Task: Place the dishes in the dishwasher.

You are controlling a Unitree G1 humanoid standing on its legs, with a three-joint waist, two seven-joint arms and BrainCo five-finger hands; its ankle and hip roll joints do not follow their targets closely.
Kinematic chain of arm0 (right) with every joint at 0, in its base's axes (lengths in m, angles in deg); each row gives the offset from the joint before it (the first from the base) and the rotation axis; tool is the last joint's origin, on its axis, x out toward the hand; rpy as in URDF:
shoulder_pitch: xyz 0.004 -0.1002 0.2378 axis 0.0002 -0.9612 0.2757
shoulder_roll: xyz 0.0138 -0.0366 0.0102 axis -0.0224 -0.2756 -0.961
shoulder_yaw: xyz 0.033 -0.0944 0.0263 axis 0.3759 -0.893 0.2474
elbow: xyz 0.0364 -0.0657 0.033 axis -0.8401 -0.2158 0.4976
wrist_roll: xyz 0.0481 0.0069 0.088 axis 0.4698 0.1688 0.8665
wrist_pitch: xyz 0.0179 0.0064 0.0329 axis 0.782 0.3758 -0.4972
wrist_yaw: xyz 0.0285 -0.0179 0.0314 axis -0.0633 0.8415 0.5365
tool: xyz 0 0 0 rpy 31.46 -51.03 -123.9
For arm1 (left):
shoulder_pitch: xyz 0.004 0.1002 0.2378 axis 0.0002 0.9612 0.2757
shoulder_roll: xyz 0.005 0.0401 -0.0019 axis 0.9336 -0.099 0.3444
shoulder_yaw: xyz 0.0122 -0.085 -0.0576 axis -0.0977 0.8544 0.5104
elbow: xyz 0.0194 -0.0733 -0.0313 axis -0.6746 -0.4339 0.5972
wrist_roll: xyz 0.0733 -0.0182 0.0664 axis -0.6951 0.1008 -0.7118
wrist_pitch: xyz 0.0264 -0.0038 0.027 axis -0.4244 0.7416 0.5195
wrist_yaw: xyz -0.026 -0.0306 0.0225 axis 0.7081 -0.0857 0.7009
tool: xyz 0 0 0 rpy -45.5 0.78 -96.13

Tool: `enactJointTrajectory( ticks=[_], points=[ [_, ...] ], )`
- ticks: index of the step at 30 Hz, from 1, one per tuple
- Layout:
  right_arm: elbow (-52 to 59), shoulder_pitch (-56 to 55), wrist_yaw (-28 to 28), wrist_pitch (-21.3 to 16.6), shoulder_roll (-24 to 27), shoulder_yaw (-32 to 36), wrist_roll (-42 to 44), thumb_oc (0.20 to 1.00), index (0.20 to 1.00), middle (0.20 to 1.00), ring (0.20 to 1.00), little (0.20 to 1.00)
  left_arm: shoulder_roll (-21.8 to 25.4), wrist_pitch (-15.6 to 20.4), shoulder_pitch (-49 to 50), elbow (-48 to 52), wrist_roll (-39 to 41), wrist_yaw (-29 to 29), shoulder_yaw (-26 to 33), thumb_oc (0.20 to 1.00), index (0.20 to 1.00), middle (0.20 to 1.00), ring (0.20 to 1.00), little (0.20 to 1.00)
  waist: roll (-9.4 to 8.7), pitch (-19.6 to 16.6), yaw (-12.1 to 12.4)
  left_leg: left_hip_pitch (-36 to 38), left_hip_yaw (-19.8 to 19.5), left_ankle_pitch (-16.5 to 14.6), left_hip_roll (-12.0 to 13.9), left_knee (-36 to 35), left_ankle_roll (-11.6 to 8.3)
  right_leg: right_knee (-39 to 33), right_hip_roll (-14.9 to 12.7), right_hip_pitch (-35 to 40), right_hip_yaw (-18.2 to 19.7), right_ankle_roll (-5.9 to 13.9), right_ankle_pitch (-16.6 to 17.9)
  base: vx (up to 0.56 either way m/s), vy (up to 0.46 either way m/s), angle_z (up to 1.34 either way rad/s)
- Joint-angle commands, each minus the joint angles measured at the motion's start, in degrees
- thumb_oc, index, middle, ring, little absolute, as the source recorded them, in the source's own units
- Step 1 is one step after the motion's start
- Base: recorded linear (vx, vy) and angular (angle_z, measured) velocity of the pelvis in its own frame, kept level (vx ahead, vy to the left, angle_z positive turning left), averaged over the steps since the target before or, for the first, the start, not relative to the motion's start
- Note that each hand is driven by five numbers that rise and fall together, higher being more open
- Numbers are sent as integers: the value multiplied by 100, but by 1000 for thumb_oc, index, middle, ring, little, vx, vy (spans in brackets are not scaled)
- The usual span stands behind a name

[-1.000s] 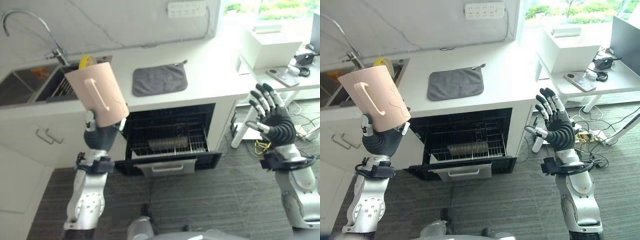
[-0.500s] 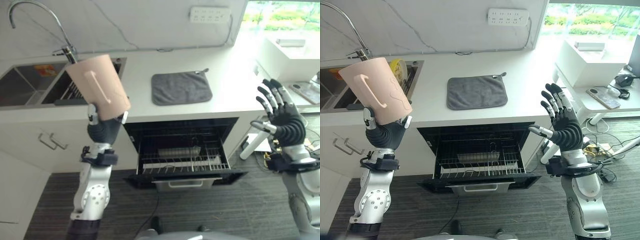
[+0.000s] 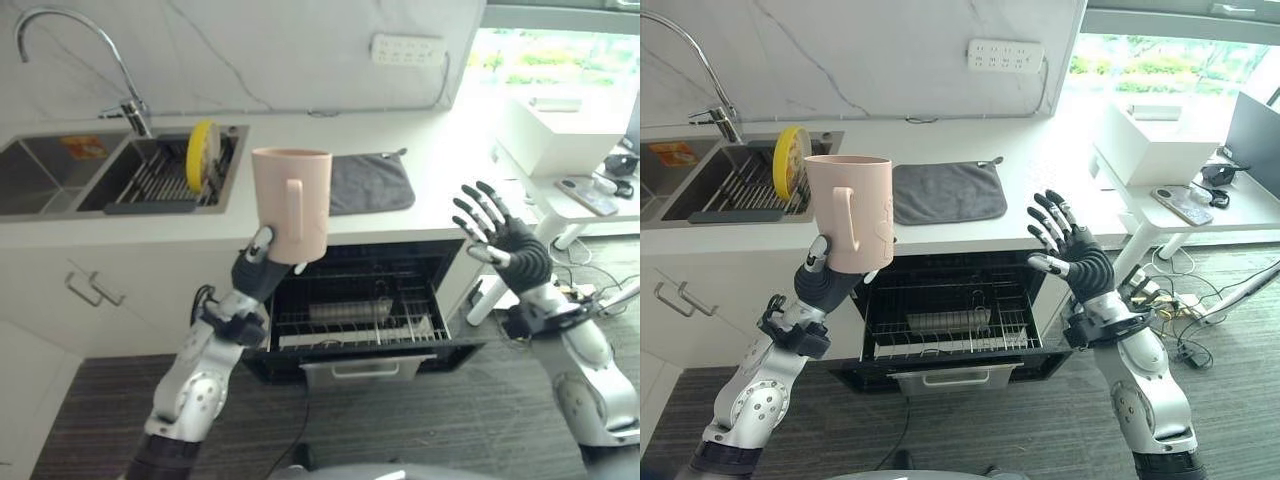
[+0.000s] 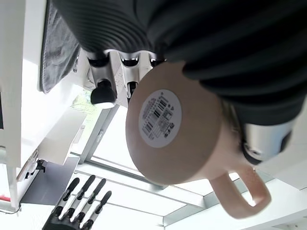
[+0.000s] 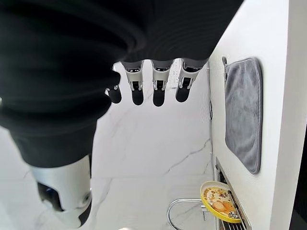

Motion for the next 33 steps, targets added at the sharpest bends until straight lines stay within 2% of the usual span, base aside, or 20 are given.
enactJointTrajectory(
  ticks=[1,3,5,6,8,10,11,12,18,24,33],
  points=[
    [127,274,395,-270,-10,52,324,1000,1000,1000,1000,1000,136,-187,-704,-276,53,-756,-271,200,200,200,200,200,34,38,-25,553,-142,-619,406,43,-274,432,-315,-856,317,380,484,11,-313,23],
    [69,438,543,-198,6,-30,414,1000,1000,1000,1000,1000,228,-302,-730,-275,285,-910,-266,200,200,200,200,200,45,117,-35,620,-50,-627,546,43,-339,212,-307,-831,211,390,488,22,-354,37],
    [-50,598,520,-60,100,-21,553,1000,1000,1000,1000,1000,218,-480,-724,-262,531,-1004,-283,200,200,200,200,200,36,89,-4,697,203,-571,719,43,-446,-60,-214,-667,29,265,454,40,-341,15],
    [-207,738,436,-45,172,-46,617,1000,1000,1000,1000,1000,145,-510,-697,-224,424,-1057,-360,200,200,200,200,200,38,80,49,757,398,-441,796,72,-543,-60,-125,-612,-43,178,392,23,-249,42],
    [-253,810,410,-32,308,-51,651,1000,1000,1000,1000,1000,66,-562,-646,-222,592,-1234,-512,200,200,200,200,200,32,152,111,445,512,-269,895,720,-663,-60,-116,-519,-124,108,357,-9,-151,44],
    [-290,883,377,-145,311,-131,524,1000,1000,1000,1000,1000,16,-743,-783,-258,789,-1357,-624,200,200,200,200,200,60,197,33,451,886,-205,948,334,-674,-60,-179,-509,-282,155,329,-38,48,37],
    [-343,919,494,-247,299,-173,384,1000,1000,1000,1000,1000,-16,-847,-939,-499,849,-1613,-795,200,200,200,200,200,129,191,-28,529,786,-144,948,43,-675,-60,-195,-463,-366,193,305,-14,123,44],
    [-331,967,566,-265,408,-185,465,1000,1000,1000,1000,1000,0,-1036,-1005,-529,902,-1787,-886,200,200,200,200,200,164,130,-71,516,629,-257,930,43,-663,-60,-206,-464,-339,201,291,3,117,29],
    [-583,1229,709,-245,481,-373,555,1000,1000,1000,1000,1000,-73,-1899,-1172,-680,908,-2655,-1274,200,200,200,200,200,218,-91,-140,663,678,-439,844,43,-634,-60,-312,-393,-454,242,248,46,83,2],
    [-739,1494,973,-86,350,-630,734,1000,1000,1000,1000,1000,-165,-2207,-1249,-746,438,-3488,-1670,200,200,200,200,200,219,-170,-123,732,718,-598,732,43,-534,-60,-414,-377,-394,297,257,13,38,1],
    [-849,1727,1416,251,72,-887,929,1000,1000,1000,1000,1000,-306,-2199,-1252,-897,543,-3501,-1756,200,200,200,200,200,200,-248,-67,793,725,-669,684,43,-478,-60,-418,-322,-340,296,227,0,0,0]
  ],
)
